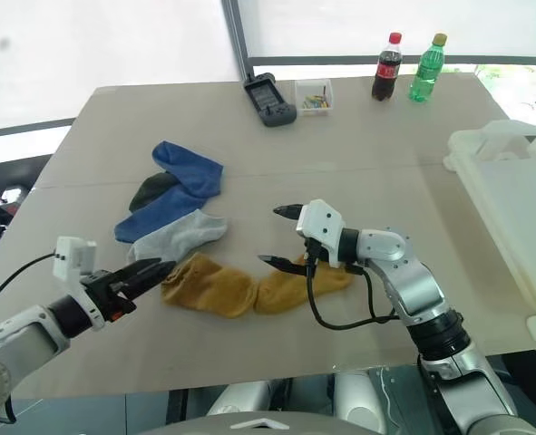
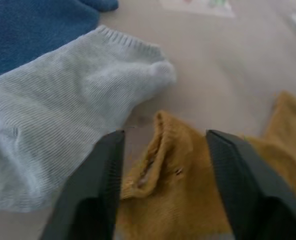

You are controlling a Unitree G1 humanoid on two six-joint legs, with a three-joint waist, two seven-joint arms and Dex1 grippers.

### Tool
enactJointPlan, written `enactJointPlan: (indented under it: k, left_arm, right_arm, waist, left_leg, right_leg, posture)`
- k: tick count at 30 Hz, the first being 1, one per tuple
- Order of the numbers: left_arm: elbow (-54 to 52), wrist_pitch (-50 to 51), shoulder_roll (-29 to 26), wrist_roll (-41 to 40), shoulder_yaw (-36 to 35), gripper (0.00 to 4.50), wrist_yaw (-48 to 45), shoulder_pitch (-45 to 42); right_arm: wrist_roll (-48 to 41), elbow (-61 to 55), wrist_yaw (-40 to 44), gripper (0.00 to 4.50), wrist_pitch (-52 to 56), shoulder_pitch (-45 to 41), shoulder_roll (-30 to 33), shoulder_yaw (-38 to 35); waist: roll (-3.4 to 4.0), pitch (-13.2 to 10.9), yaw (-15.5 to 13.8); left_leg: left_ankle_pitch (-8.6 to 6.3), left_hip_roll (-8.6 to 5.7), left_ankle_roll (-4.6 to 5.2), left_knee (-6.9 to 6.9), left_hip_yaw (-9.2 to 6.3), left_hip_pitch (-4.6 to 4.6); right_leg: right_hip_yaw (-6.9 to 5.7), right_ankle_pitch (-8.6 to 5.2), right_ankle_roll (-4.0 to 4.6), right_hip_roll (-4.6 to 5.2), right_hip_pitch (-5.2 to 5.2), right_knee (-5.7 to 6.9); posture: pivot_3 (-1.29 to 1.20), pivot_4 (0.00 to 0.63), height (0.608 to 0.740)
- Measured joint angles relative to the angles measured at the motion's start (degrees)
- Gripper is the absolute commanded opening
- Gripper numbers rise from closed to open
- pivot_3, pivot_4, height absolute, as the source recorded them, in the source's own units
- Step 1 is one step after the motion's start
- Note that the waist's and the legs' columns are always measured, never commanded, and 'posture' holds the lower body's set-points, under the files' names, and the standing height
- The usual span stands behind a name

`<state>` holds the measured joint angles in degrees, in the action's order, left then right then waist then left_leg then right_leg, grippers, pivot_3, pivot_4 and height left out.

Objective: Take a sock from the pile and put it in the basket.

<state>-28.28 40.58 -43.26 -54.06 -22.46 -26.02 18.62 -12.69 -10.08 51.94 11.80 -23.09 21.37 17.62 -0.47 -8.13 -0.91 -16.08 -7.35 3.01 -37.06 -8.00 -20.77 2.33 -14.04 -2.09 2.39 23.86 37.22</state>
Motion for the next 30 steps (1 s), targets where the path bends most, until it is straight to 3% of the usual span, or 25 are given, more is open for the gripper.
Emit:
enactJointPlan:
  k: [1,6,9,10,11,15,18,19,20,25,28,30]
  left_arm:
    - [0.01,-0.27,0.11,1.01,0.82,4.36,-0.28,-0.15]
    - [2.05,-4.80,0.22,13.33,8.09,4.36,-1.59,-1.66]
    - [2.47,-6.01,0.16,16.26,9.42,4.36,-2.69,-2.52]
    - [2.71,-6.23,0.17,17.38,9.68,3.96,-3.30,-2.90]
    - [2.87,-6.31,0.24,17.88,9.72,3.96,-3.81,-3.10]
    - [4.05,-4.05,2.60,16.64,9.53,2.50,-3.96,-5.25]
    - [4.01,1.19,4.51,11.17,9.06,0.87,-4.17,-6.98]
    - [4.01,1.35,4.53,11.02,9.04,0.87,-4.19,-6.98]
    - [3.98,2.45,4.55,10.19,8.81,0.18,-4.20,-7.22]
    - [1.96,4.85,4.97,8.33,8.01,0.05,-3.86,-7.89]
    - [1.88,7.73,7.93,2.63,4.85,0.05,-1.71,-8.31]
    - [2.07,11.60,9.18,-5.85,0.56,0.05,1.69,-9.11]
  right_arm:
    - [0.01,0.00,-0.05,4.50,0.00,0.00,-0.03,0.00]
    - [0.34,-0.22,-1.06,4.50,0.08,0.72,0.17,-0.09]
    - [0.44,-0.36,-1.26,4.50,0.16,1.04,0.24,-0.09]
    - [0.46,-0.62,-1.32,4.50,0.20,1.24,0.24,-0.09]
    - [0.47,-0.77,-1.35,4.50,0.22,1.35,0.25,-0.09]
    - [0.56,-1.23,-1.83,4.50,0.37,1.60,0.32,-0.11]
    - [0.73,-1.27,-2.36,4.50,0.38,1.61,0.41,-0.18]
    - [0.73,-1.27,-2.37,4.50,0.38,1.61,0.41,-0.18]
    - [0.76,-1.26,-2.43,4.50,0.38,1.61,0.49,-0.23]
    - [0.89,-1.26,-2.52,4.50,0.37,1.61,0.63,-0.32]
    - [0.93,-1.26,-2.59,4.50,0.37,1.61,0.65,-0.38]
    - [0.94,-1.26,-2.66,4.50,0.36,1.61,0.68,-0.52]
  waist:
    - [0.00,0.00,0.03]
    - [0.02,-0.01,0.12]
    - [0.04,-0.02,0.12]
    - [0.03,-0.01,0.08]
    - [0.03,-0.01,0.08]
    - [0.02,-0.01,0.06]
    - [0.02,-0.01,0.16]
    - [0.02,-0.01,0.17]
    - [0.02,-0.01,0.25]
    - [0.02,-0.01,0.18]
    - [0.01,-0.01,0.19]
    - [-0.01,-0.02,0.17]
  left_leg:
    - [0.00,0.00,0.00,0.00,0.00,0.00]
    - [0.00,0.00,0.00,0.03,-0.01,0.02]
    - [0.00,0.00,0.00,0.03,-0.01,0.02]
    - [0.00,0.00,0.00,0.03,-0.02,0.02]
    - [0.00,0.00,0.00,0.03,-0.02,0.02]
    - [0.00,0.00,0.01,-0.01,-0.04,0.02]
    - [0.11,0.00,0.20,-0.02,-0.04,0.01]
    - [0.11,0.00,0.21,-0.02,-0.05,0.01]
    - [0.12,0.00,0.22,-0.01,-0.05,0.00]
    - [0.12,0.00,0.22,-0.01,-0.05,-0.01]
    - [0.12,0.00,0.22,-0.03,-0.05,-0.01]
    - [0.13,0.01,0.23,-0.04,-0.08,-0.01]
  right_leg:
    - [0.00,0.00,0.00,0.00,-0.01,0.00]
    - [0.00,0.00,0.00,-0.01,0.03,0.01]
    - [0.00,0.00,0.00,-0.01,0.02,0.04]
    - [-0.01,0.00,0.00,-0.01,0.02,0.05]
    - [-0.01,0.00,0.00,0.00,0.02,0.05]
    - [-0.05,0.01,-0.01,0.01,0.00,0.07]
    - [-0.04,0.01,-0.01,-0.01,0.02,0.07]
    - [-0.04,0.01,-0.01,-0.01,0.02,0.07]
    - [-0.03,0.01,-0.01,-0.02,0.03,0.07]
    - [-0.03,0.01,-0.01,-0.01,0.03,0.05]
    - [-0.04,0.01,-0.01,-0.02,0.04,0.07]
    - [-0.05,0.01,-0.01,-0.02,0.05,0.11]
  posture:
    - [0.00,0.150,0.740]
    - [0.00,0.150,0.740]
    - [0.00,0.150,0.740]
    - [0.00,0.150,0.740]
    - [0.00,0.150,0.740]
    - [0.00,0.150,0.740]
    - [0.00,0.150,0.740]
    - [0.00,0.150,0.740]
    - [0.00,0.150,0.740]
    - [0.00,0.150,0.740]
    - [0.00,0.150,0.740]
    - [0.00,0.150,0.740]
